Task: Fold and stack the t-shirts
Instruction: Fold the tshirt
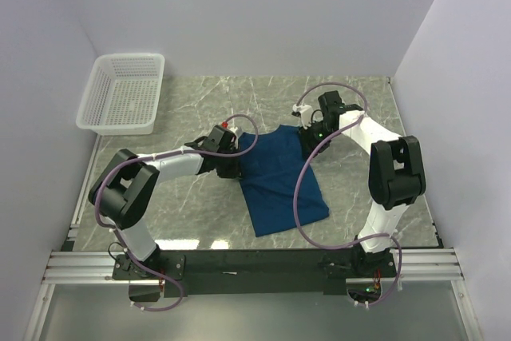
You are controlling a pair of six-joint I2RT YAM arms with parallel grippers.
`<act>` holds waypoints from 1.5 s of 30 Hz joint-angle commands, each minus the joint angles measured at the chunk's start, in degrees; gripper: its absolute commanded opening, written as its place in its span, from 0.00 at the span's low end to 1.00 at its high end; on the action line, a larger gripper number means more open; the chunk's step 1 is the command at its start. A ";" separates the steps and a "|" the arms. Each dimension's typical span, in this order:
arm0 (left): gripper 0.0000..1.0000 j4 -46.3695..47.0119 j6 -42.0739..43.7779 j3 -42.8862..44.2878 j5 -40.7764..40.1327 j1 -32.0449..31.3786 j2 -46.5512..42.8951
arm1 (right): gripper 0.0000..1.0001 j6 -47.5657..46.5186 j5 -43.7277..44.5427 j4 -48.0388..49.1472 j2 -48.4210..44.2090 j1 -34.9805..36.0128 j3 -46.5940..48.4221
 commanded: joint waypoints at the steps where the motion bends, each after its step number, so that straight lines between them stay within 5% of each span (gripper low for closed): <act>1: 0.01 2.44 -0.34 0.84 1.39 0.18 -0.95 | 0.49 0.98 -5.10 0.26 -0.25 -0.17 1.84; 4: 0.01 2.26 -0.34 1.99 1.74 0.18 0.02 | 0.62 2.38 -6.69 0.87 1.15 0.18 2.90; 8: 0.02 2.44 -0.52 2.95 2.44 0.18 0.81 | 0.65 2.48 -5.55 0.17 4.40 1.06 3.96; 17: 0.02 3.05 -0.87 4.10 3.59 0.18 1.78 | 0.49 2.04 -2.92 -1.23 7.22 2.03 3.70; 24: 0.01 2.70 -0.69 3.92 3.15 0.27 1.35 | 0.17 1.42 -3.18 -0.80 3.89 1.77 2.47; 31: 0.01 2.88 -1.04 2.17 2.62 1.67 -0.50 | 0.10 1.69 -3.97 1.22 -3.06 -2.89 0.71; 45: 0.01 3.67 -2.45 2.17 2.88 3.96 1.34 | 0.08 3.09 -2.56 2.98 0.89 -5.27 0.62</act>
